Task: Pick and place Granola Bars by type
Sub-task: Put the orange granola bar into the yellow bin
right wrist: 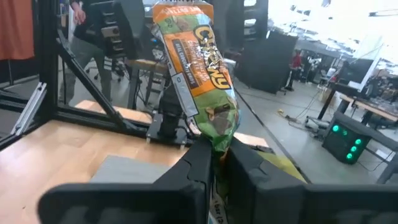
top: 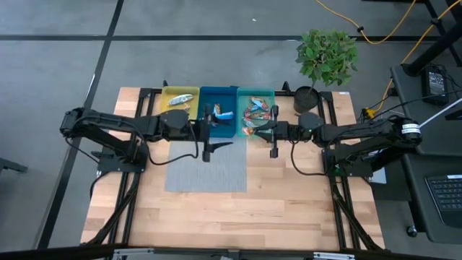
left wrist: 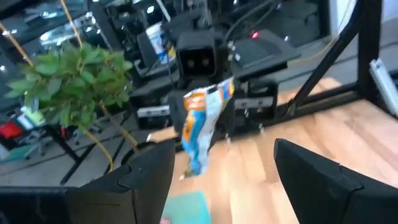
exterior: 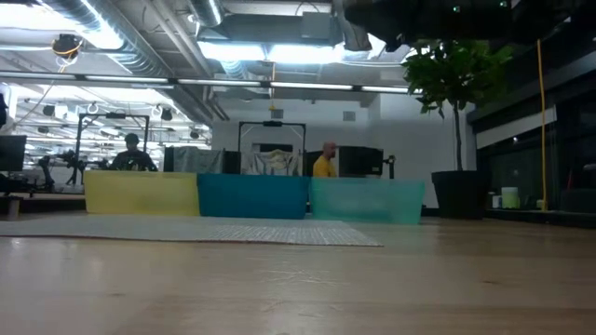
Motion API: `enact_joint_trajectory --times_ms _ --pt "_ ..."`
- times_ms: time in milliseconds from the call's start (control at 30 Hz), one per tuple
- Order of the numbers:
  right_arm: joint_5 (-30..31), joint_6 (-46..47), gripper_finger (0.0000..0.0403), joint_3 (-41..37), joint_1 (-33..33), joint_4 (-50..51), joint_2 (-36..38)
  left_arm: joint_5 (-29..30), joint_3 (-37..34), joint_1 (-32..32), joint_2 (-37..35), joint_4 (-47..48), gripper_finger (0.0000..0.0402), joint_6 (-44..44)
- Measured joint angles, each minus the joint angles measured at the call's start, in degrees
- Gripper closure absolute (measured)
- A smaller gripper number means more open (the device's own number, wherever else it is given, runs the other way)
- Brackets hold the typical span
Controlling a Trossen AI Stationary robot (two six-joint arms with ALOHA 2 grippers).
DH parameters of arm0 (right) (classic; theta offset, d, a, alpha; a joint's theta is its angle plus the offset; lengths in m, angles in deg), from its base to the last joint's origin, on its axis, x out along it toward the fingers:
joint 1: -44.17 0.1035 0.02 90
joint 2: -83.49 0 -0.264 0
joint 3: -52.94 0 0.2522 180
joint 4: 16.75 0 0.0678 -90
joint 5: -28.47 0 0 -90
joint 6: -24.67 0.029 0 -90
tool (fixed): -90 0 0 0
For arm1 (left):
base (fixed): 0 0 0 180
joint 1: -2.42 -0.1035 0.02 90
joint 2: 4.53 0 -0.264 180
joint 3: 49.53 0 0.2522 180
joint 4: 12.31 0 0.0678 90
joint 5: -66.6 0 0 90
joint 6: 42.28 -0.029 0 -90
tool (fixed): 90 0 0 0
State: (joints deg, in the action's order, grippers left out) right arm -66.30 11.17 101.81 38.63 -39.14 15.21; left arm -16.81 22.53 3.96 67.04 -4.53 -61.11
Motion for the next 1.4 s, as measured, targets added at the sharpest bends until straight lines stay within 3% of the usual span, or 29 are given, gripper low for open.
enact_joint_trajectory --times_ms 167,833,1200,1400 --pt "-1.6 0.0 0.0381 0.0 0.0 -3.8 -1.3 -1.7 0.0 0.0 1.3 -2.4 0.0136 0.0" --pt "-7.5 1.6 0.0367 0.4 -1.9 -13.8 -8.7 -2.2 0.1 -0.7 8.3 -11.8 0.0141 -0.3" --pt "-9.0 2.6 0.0373 0.5 -1.9 -15.8 -8.7 -2.3 0.1 -2.8 8.3 -13.6 0.0181 1.6" --pt "-9.1 2.6 0.0374 0.5 -1.9 -16.0 -8.7 -6.1 0.0 -3.8 8.8 -16.8 0.0223 3.5"
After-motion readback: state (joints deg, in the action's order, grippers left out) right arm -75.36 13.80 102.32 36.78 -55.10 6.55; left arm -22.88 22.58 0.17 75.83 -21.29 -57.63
